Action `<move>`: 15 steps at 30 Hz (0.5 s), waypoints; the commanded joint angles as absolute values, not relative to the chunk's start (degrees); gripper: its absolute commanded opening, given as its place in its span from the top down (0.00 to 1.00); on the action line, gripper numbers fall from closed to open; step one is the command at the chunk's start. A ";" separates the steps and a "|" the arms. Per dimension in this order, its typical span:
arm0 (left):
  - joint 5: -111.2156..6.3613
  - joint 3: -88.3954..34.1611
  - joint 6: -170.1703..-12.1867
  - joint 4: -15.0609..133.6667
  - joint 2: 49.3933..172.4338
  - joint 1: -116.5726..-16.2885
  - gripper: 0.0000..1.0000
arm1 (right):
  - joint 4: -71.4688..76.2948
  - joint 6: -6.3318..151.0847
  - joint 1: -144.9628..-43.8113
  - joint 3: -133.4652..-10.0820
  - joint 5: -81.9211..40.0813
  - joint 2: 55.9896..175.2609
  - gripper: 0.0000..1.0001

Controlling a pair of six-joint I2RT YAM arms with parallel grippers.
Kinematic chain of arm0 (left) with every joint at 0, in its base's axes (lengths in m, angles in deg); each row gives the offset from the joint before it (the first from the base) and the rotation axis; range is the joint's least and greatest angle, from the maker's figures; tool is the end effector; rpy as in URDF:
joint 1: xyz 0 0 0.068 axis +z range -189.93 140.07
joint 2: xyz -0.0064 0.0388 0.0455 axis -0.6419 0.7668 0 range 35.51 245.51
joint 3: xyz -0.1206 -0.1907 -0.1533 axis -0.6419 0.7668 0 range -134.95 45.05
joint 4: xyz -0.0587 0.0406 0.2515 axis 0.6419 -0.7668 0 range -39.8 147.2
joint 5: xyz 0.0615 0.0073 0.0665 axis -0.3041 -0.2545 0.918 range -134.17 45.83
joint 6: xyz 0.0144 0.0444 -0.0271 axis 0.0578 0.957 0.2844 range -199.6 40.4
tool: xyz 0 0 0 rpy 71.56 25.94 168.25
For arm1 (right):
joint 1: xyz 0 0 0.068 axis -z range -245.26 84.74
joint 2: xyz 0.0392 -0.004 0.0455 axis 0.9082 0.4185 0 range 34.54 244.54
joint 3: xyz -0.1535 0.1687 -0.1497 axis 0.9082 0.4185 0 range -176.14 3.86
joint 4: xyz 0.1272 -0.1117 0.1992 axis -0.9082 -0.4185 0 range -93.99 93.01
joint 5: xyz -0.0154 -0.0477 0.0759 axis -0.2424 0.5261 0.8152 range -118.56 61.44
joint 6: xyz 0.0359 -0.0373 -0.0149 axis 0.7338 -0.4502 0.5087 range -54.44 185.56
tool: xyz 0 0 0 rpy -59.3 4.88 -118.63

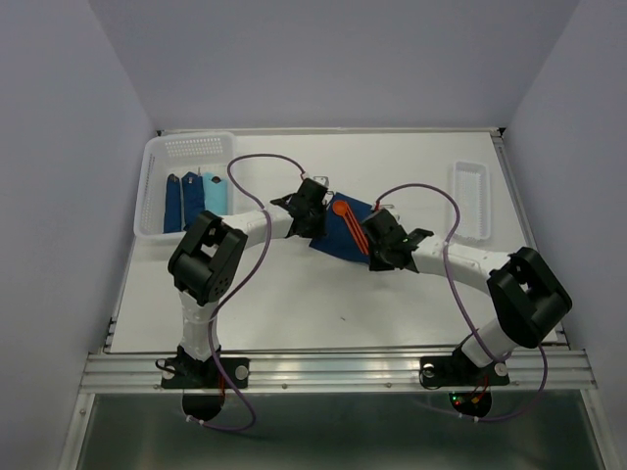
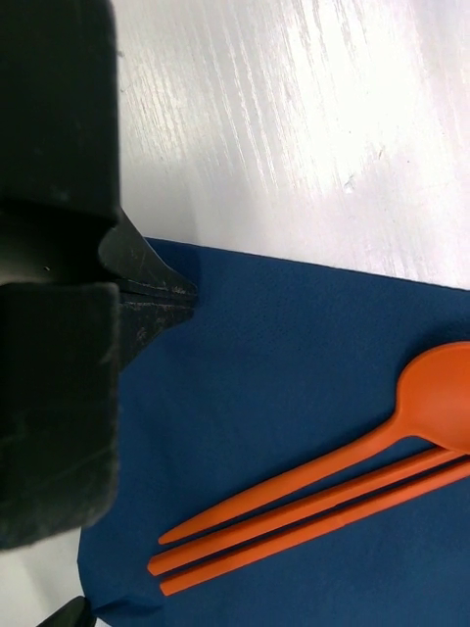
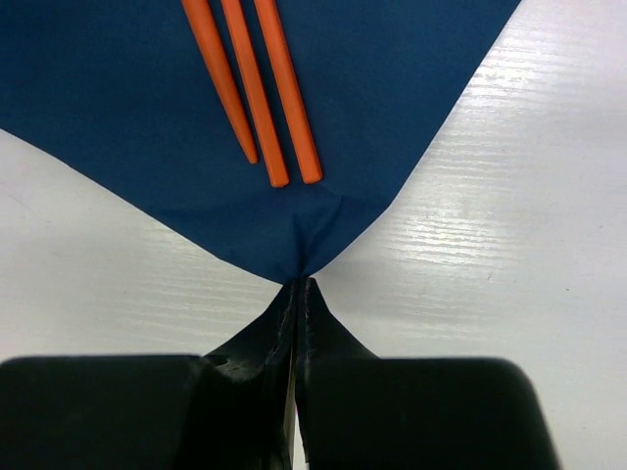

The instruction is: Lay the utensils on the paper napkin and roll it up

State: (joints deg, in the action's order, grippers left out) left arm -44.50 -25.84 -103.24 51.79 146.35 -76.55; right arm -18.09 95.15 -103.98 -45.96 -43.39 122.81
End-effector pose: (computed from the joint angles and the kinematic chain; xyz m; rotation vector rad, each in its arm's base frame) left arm 0.3347 -0.2490 0.1708 0.2767 2.4072 -0.5053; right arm 0.2368 0.1781 0.1787 -0.1134 2.5574 0.1155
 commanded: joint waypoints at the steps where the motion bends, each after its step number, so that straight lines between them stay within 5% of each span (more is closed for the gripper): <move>1: -46.53 -28.42 -103.24 52.01 144.14 -76.49 1.00 | -18.52 94.92 -104.28 -48.61 -45.44 121.03 0.99; 15: -47.24 -27.72 -103.24 52.19 145.46 -76.49 1.00 | -18.52 93.34 -104.28 -53.88 -46.67 124.28 0.99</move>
State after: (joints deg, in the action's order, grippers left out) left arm -47.19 -26.26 -103.35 51.81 146.35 -76.55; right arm -18.95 94.51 -103.98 -50.73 -44.90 123.56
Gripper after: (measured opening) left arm 0.033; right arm 0.016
